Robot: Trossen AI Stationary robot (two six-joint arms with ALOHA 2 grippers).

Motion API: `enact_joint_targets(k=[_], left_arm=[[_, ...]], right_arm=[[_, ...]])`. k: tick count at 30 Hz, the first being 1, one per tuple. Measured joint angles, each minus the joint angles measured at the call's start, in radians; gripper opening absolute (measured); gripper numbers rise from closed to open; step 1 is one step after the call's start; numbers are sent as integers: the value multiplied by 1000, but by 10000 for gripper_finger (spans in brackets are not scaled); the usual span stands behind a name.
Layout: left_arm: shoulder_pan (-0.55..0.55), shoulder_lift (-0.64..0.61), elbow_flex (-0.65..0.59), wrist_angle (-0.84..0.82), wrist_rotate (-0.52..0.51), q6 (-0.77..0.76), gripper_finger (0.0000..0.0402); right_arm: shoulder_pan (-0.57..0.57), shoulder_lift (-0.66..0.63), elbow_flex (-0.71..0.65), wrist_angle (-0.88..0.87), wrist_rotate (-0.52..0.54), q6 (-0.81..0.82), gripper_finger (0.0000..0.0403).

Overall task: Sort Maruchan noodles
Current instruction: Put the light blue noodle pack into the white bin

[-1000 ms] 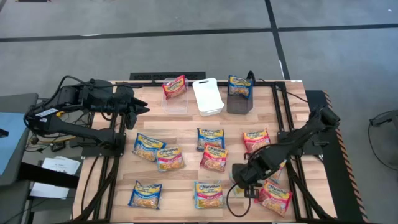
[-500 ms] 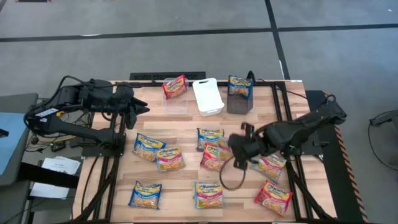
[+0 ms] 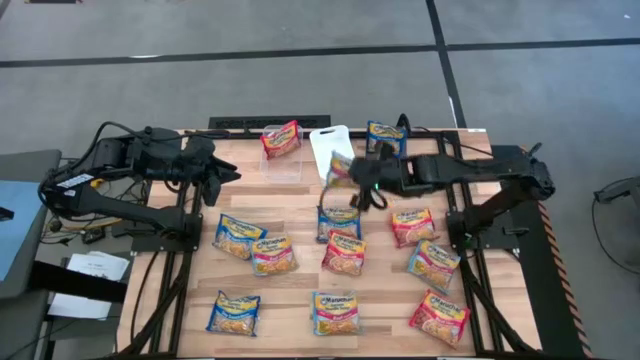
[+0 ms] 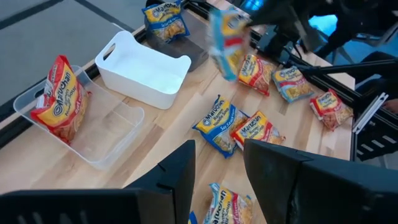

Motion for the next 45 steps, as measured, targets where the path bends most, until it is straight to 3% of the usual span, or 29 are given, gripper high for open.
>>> enact_joint_targets(k=[12, 22, 35, 45], left_arm=[[0, 0, 0, -39, 0, -1, 123], [0, 0, 0, -54, 0, -1, 123], [0, 0, 0, -54, 0, -1, 123], [0, 0, 0, -54, 0, -1, 123]], right_arm=[[-272, 51, -2, 356, -16, -327, 2], [-440, 194, 0, 527, -103, -422, 2], [-478, 374, 0, 541, -147, -439, 2], [-476, 410, 0, 553, -172, -360, 2]])
